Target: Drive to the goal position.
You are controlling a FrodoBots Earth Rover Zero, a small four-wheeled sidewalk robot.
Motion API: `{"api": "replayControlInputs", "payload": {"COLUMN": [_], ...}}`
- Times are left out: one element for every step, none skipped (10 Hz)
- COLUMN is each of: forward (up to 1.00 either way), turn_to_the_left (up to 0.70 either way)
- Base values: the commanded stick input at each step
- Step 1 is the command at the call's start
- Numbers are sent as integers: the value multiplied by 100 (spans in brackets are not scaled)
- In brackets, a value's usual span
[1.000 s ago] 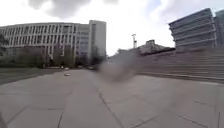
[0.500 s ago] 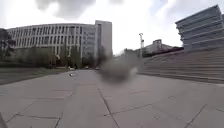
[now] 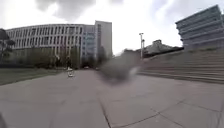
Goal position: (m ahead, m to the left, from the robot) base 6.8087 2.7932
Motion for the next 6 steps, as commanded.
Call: {"api": "replayControlInputs", "payload": {"forward": [70, 70, 70, 70, 70, 70], "turn_to_the_left": [1, 2, 3, 3, 3, 2]}}
